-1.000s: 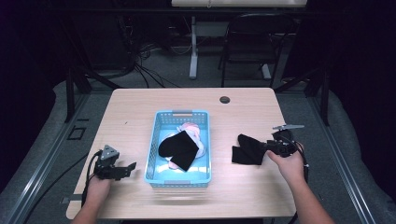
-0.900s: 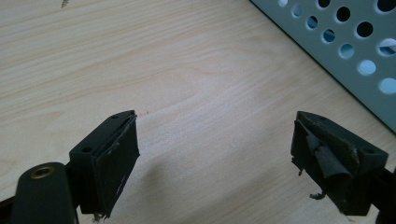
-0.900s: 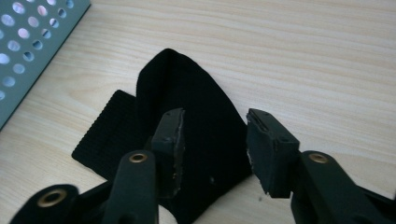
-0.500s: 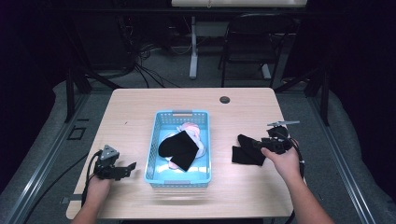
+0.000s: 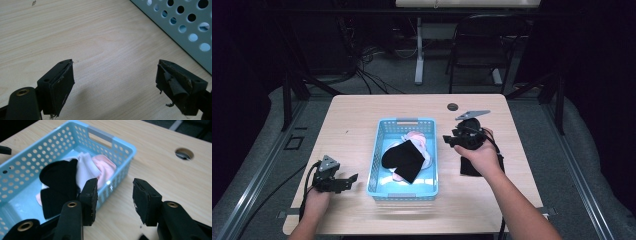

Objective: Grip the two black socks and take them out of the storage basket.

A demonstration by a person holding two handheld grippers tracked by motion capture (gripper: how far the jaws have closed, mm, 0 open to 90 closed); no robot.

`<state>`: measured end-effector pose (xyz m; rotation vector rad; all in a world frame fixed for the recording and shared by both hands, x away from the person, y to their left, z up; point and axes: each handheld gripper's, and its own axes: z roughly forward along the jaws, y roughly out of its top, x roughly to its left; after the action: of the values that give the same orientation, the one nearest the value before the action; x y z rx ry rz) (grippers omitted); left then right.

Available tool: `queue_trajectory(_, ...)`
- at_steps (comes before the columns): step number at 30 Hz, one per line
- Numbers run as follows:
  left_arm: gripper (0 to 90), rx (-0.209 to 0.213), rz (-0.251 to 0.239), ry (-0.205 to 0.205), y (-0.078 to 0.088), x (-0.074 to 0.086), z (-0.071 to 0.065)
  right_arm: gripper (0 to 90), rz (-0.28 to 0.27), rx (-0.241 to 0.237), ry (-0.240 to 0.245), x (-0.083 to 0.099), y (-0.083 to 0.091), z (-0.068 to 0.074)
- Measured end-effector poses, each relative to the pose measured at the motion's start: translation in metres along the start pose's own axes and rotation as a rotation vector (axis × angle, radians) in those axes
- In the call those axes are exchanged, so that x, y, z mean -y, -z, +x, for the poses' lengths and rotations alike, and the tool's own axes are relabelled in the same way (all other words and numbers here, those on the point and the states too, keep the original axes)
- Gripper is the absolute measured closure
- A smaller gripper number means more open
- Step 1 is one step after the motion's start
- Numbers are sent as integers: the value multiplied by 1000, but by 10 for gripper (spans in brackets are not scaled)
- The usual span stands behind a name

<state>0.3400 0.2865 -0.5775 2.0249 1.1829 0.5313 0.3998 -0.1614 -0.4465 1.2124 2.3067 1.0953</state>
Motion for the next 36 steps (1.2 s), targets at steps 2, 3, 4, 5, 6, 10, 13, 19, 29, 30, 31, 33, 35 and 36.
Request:
queue_trajectory(2, 151, 0, 0, 0, 0, 0, 0, 549, 3, -4, 14, -6, -4, 4)
queue_trajectory(3, 152, 1, -1, 1, 0, 0, 0, 546, 7, 0, 22, -10, -8, 8)
queue_trajectory(4, 151, 2, -4, 1, 0, 0, 0, 538, 10, 6, 53, -18, -16, 14)
queue_trajectory(5, 151, 2, -4, 1, 0, 0, 0, 538, 21, 2, 61, -21, -19, 17)
queue_trajectory(6, 151, 3, -6, 0, 1, 0, 1, 538, 35, -3, 69, -24, -22, 19)
queue_trajectory(10, 151, 5, -9, 0, 1, -1, 1, 539, 77, -6, 94, -35, -33, 30)
queue_trajectory(13, 151, 6, -11, -1, 1, -1, 1, 539, 94, -9, 101, -39, -39, 35)
queue_trajectory(19, 151, 8, -12, -2, 1, -1, 1, 575, 140, -21, 107, -43, -55, 42)
queue_trajectory(29, 151, 9, -13, -5, 1, -2, 1, 620, 189, -76, 110, -40, -84, 54)
queue_trajectory(30, 151, 10, -13, -5, 2, -2, 1, 630, 206, -84, 116, -38, -90, 57)
queue_trajectory(31, 151, 10, -13, -5, 2, -2, 1, 630, 206, -84, 116, -38, -90, 57)
queue_trajectory(33, 151, 10, -14, -4, 2, -2, 1, 641, 223, -84, 124, -36, -96, 59)
queue_trajectory(35, 151, 10, -15, -4, 2, -2, 1, 649, 242, -93, 125, -35, -102, 60)
queue_trajectory(36, 151, 10, -16, -3, 2, -2, 1, 654, 256, -99, 120, -33, -105, 61)
